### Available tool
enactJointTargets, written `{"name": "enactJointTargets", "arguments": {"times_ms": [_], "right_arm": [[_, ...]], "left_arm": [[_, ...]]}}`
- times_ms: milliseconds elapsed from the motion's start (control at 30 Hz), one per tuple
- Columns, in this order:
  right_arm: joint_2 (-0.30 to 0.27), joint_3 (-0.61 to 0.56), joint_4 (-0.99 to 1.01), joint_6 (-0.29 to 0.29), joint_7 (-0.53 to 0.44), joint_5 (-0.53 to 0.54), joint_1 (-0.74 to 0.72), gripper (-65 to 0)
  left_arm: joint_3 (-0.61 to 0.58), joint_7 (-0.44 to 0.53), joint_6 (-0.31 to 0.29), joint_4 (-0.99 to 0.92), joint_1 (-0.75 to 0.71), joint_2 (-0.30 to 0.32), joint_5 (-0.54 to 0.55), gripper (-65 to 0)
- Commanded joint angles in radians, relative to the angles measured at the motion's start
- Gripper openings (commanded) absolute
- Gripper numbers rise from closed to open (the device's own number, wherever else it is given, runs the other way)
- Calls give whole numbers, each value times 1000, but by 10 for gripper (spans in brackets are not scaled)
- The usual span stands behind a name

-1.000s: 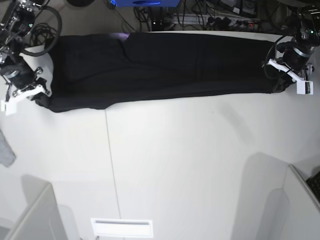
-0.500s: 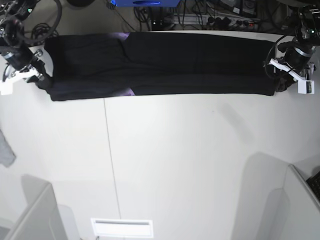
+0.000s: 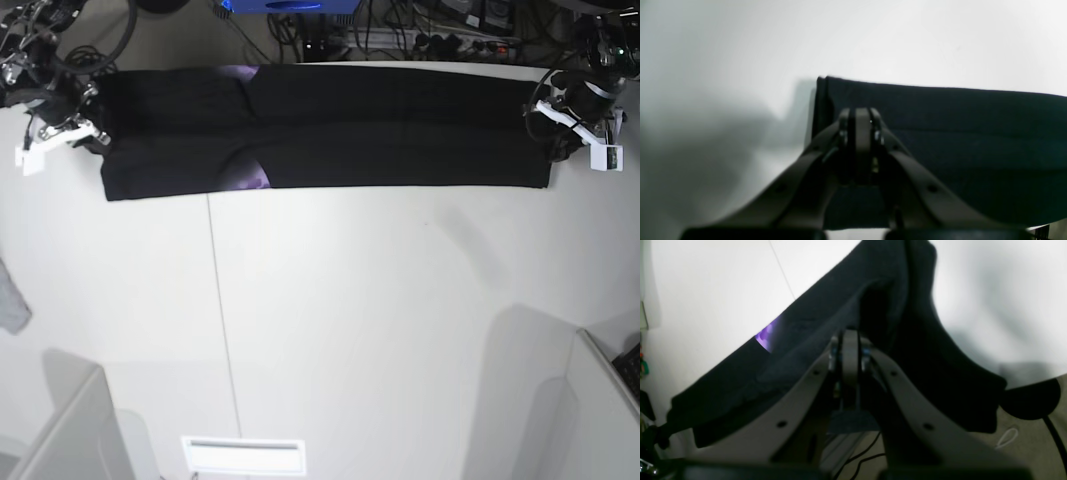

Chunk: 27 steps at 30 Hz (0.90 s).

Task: Fold the T-shirt properly
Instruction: 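Release the folded edge and raise both grippers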

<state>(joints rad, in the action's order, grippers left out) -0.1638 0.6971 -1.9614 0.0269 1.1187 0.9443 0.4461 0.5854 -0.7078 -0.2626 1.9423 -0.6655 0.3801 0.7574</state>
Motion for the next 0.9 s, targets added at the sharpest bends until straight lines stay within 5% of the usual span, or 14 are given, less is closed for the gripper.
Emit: {"name": "enactJointTargets", "arguments": {"times_ms": [0,200,267,367,500,600,667,733,800,867], "right_arm": [[-13,8,-13,8,-19,9,0,-650],[-13,11,-13,1,-12,6,9,-650],[-13,11,-13,1,-15,6,10,-552],[-13,11,-14,1,-41,6,33,-386],[-13,8,-20,1,-150,6,79,-419],[-13,0,-19,11,-196,6,92,-482],[-13,-1,-16,11,-196,6,87,-554],[-13,-15,-10,11,-196,6,82,-650],[-18,-58,10,11,-200,5,73,-650],[-20,-95,53,11,-200,5,55,-650]], "left_arm": [[8,20,0,12,-12,15,7,-650],[8,20,0,7,-21,13,7,-650],[14,20,0,7,-21,13,7,-627],[18,20,0,9,-23,13,7,-495],[18,20,0,12,-23,13,7,-295],[18,21,0,16,-21,10,15,-222],[17,21,0,15,-15,1,15,-260],[15,21,0,13,-1,-30,11,-382],[11,21,0,1,25,-53,7,-591],[8,21,0,-27,37,-69,-9,-650]]}}
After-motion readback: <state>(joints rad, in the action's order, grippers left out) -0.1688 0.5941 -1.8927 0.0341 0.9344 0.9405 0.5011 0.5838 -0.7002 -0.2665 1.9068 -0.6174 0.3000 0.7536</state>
